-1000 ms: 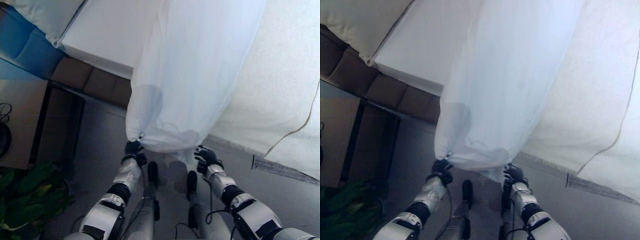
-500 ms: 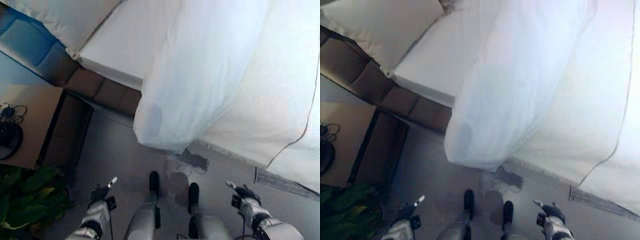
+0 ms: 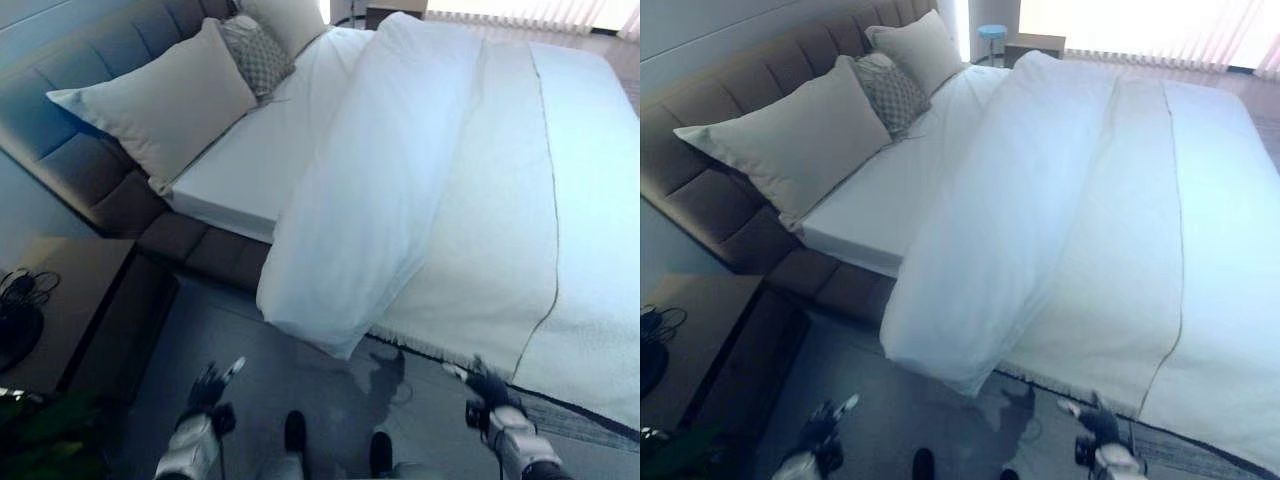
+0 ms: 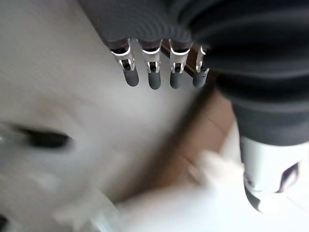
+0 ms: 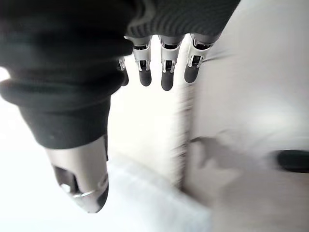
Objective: Make the bed
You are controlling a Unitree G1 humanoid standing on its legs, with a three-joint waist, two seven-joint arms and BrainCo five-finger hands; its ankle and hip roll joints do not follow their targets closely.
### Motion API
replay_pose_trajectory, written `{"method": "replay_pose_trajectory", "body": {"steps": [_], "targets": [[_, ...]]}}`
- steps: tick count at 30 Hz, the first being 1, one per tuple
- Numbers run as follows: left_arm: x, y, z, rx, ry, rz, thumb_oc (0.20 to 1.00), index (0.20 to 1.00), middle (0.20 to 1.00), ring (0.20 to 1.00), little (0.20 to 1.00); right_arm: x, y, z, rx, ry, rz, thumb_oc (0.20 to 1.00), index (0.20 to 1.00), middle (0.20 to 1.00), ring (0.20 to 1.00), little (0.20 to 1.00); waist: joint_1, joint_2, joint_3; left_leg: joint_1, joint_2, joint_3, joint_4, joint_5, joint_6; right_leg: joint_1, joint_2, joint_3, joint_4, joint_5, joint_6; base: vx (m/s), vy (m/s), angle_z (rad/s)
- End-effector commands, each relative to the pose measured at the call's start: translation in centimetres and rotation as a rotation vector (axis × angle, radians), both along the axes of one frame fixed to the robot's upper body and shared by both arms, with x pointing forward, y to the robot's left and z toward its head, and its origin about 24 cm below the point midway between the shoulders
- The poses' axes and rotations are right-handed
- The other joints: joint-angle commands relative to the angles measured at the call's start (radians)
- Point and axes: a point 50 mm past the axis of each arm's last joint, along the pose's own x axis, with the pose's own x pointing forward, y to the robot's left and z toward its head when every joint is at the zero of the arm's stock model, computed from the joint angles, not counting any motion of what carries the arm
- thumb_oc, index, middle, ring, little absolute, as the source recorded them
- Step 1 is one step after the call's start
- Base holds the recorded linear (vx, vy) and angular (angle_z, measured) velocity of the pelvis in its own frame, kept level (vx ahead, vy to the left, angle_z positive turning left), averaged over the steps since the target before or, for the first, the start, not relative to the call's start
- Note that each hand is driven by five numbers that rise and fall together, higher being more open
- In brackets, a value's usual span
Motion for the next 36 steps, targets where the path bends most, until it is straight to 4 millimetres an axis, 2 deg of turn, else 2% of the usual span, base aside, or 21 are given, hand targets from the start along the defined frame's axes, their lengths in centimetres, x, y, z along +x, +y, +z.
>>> {"method": "replay_pose_trajectory", "body": {"steps": [1,2,5,7,8,9,10,11,12,13,14,15,16,18,19,21,24,30,34,35,36], "targets": [[4.6,0.4,6.6,0.003,-0.297,-0.053,1.0,1.0,1.0,1.0,1.0,4.4,2.1,5.6,0.017,-0.238,0.127,1.0,1.0,1.0,1.0,1.0,0.052,0.0,-0.003,-0.094,-0.035,0.035,0.008,0.014,0.095,0.089,0.019,0.062,0.027,-0.083,0.091,0.17,0.058,-0.08],[4.6,0.4,6.6,0.002,-0.298,-0.054,1.0,1.0,1.0,1.0,1.0,4.4,2.1,5.6,0.016,-0.238,0.127,1.0,1.0,1.0,1.0,1.0,0.053,0.001,-0.005,-0.096,-0.034,0.034,0.007,0.016,0.095,0.086,0.021,0.062,0.026,-0.081,0.09,0.34,0.173,-0.31],[7.1,-1.0,11.0,0.008,-0.441,-0.193,1.0,1.0,1.0,1.0,1.0,6.1,4.7,9.0,0.113,-0.368,0.231,1.0,1.0,1.0,1.0,1.0,0.056,-0.027,-0.012,-0.097,-0.042,0.052,0.056,-0.023,0.131,0.071,-0.021,0.073,0.104,-0.12,0.119,0.25,0.234,-0.52],[7.8,-1.6,12.1,0.002,-0.475,-0.219,1.0,1.0,1.0,1.0,1.0,6.5,5.5,9.8,0.148,-0.401,0.247,1.0,1.0,1.0,1.0,1.0,0.056,-0.031,-0.007,-0.095,-0.044,0.059,0.06,-0.032,0.139,0.036,-0.034,0.074,0.161,-0.11,0.13,0.07,0.205,-0.43],[9.2,-2.5,15.1,-0.018,-0.562,-0.271,1.0,1.0,1.0,1.0,1.0,7.7,7.7,12.4,0.199,-0.491,0.311,1.0,1.0,1.0,1.0,1.0,0.043,-0.027,0.035,-0.086,-0.041,0.076,0.062,-0.048,0.159,-0.08,-0.062,0.078,0.299,-0.059,0.138,0.01,0.245,-0.04],[9.8,-2.9,16.2,-0.048,-0.593,-0.283,1.0,1.0,1.0,1.0,1.0,8.3,8.1,13.4,0.223,-0.52,0.313,1.0,1.0,1.0,1.0,1.0,0.035,-0.023,0.048,-0.092,-0.041,0.08,0.065,-0.047,0.161,-0.11,-0.062,0.078,0.333,-0.047,0.137,0.01,0.245,-0.17],[9.8,-2.9,16.2,-0.049,-0.594,-0.283,1.0,1.0,1.0,1.0,1.0,8.3,8.1,13.4,0.223,-0.521,0.313,1.0,1.0,1.0,1.0,1.0,0.037,-0.021,0.045,-0.097,-0.039,0.08,0.064,-0.045,0.161,-0.115,-0.059,0.078,0.331,-0.043,0.136,0.05,0.187,-0.26],[11.0,-3.8,19.0,-0.073,-0.659,-0.344,1.0,1.0,1.0,1.0,1.0,9.3,9.3,16.1,0.251,-0.595,0.352,1.0,1.0,1.0,1.0,1.0,0.032,-0.019,0.068,-0.092,-0.045,0.087,0.062,-0.064,0.163,-0.136,-0.076,0.052,0.324,-0.043,0.126,0.06,0.17,-0.34],[11.4,-4.3,20.3,-0.093,-0.686,-0.374,1.0,1.0,1.0,1.0,1.0,9.7,9.7,17.3,0.263,-0.625,0.366,1.0,1.0,1.0,1.0,1.0,0.032,-0.016,0.074,-0.09,-0.044,0.095,0.056,-0.068,0.16,-0.145,-0.078,0.036,0.286,-0.047,0.124,0.06,0.17,-0.19],[11.4,-4.3,20.3,-0.093,-0.687,-0.374,1.0,1.0,1.0,1.0,1.0,9.7,9.7,17.3,0.263,-0.625,0.366,1.0,1.0,1.0,1.0,1.0,0.032,-0.016,0.075,-0.09,-0.044,0.095,0.056,-0.069,0.16,-0.144,-0.077,0.035,0.286,-0.047,0.124,0.08,0.107,-0.16],[12.1,-5.7,23.0,-0.12,-0.742,-0.461,1.0,1.0,1.0,1.0,1.0,10.5,10.5,20.4,0.295,-0.703,0.407,1.0,1.0,1.0,1.0,1.0,0.026,-0.019,0.091,-0.089,-0.051,0.108,0.036,-0.072,0.154,-0.179,-0.059,0.026,0.163,-0.018,0.129,0.05,0.057,-0.25],[12.2,-5.7,23.0,-0.12,-0.743,-0.461,1.0,1.0,1.0,1.0,1.0,10.5,10.5,20.5,0.295,-0.704,0.407,1.0,1.0,1.0,1.0,1.0,0.027,-0.019,0.093,-0.087,-0.05,0.108,0.036,-0.073,0.154,-0.177,-0.058,0.025,0.16,-0.016,0.129,0.13,0.091,-0.44],[12.7,-7.4,24.9,-0.187,-0.769,-0.529,1.0,1.0,1.0,1.0,1.0,11.3,11.4,23.3,0.352,-0.768,0.437,1.0,1.0,1.0,1.0,1.0,0.014,-0.028,0.116,-0.085,-0.066,0.11,0.025,-0.08,0.152,-0.238,-0.036,0.029,0.057,0.05,0.14,0.19,0.032,-0.44],[13.1,-8.2,26.1,-0.209,-0.79,-0.558,1.0,1.0,1.0,1.0,1.0,11.6,11.9,24.5,0.374,-0.796,0.453,1.0,1.0,1.0,1.0,1.0,0.007,-0.03,0.13,-0.085,-0.071,0.11,0.018,-0.081,0.15,-0.273,-0.02,0.023,0.021,0.085,0.146,0.14,0.003,-0.4],[13.2,-10.0,27.1,-0.263,-0.778,-0.626,1.0,1.0,1.0,1.0,1.0,11.7,12.2,26.2,0.407,-0.828,0.467,1.0,1.0,1.0,1.0,1.0,-0.01,-0.027,0.134,-0.093,-0.083,0.091,0.017,-0.075,0.147,-0.272,-0.017,0.069,0.007,0.095,0.148,0.06,-0.017,-0.13],[13.3,-10.7,28.1,-0.292,-0.805,-0.649,1.0,1.0,1.0,1.0,1.0,11.9,12.6,27.3,0.433,-0.849,0.481,1.0,1.0,1.0,1.0,1.0,-0.005,-0.024,0.142,-0.093,-0.086,0.092,0.009,-0.073,0.144,-0.268,-0.021,0.054,-0.01,0.114,0.149,0.08,-0.02,0.36],[13.7,-13.2,30.1,-0.389,-0.808,-0.695,1.0,1.0,1.0,1.0,1.0,12.2,14.0,30.9,0.515,-0.923,0.504,1.0,1.0,1.0,1.0,1.0,-0.001,-0.018,0.133,-0.126,-0.079,0.081,-0.073,-0.026,0.121,-0.286,0.005,0.035,-0.081,0.159,0.144,0.05,-0.093,0.18],[14.4,-13.8,32.4,-0.437,-0.826,-0.661,1.0,1.0,1.0,1.0,1.0,12.5,15.3,34.0,0.569,-0.955,0.508,1.0,1.0,1.0,1.0,1.0,0.004,-0.032,0.151,-0.191,-0.066,0.06,-0.108,0.001,0.107,-0.346,0.022,0.013,-0.107,0.175,0.143,0.06,-0.098,0.02],[14.9,-13.2,35.0,-0.41,-0.885,-0.597,1.0,1.0,1.0,1.0,1.0,13.0,15.8,35.6,0.557,-0.954,0.487,1.0,1.0,1.0,1.0,1.0,0.006,-0.038,0.178,-0.257,-0.061,0.048,-0.101,0.005,0.102,-0.41,0.026,0.009,-0.103,0.181,0.138,0.04,-0.064,0.01],[15.0,-12.4,36.7,-0.376,-0.933,-0.551,1.0,1.0,1.0,1.0,1.0,13.1,15.8,36.3,0.539,-0.949,0.474,1.0,1.0,1.0,1.0,1.0,0.009,-0.042,0.195,-0.298,-0.058,0.043,-0.1,0.012,0.099,-0.447,0.028,0.003,-0.104,0.189,0.139,0.02,-0.047,-0.02],[15.0,-12.4,36.8,-0.376,-0.936,-0.55,1.0,1.0,1.0,1.0,1.0,13.1,15.9,36.4,0.539,-0.951,0.475,1.0,1.0,1.0,1.0,1.0,0.008,-0.041,0.194,-0.303,-0.058,0.043,-0.099,0.013,0.098,-0.452,0.028,0.003,-0.104,0.19,0.138,0.02,-0.047,-0.02]]}}
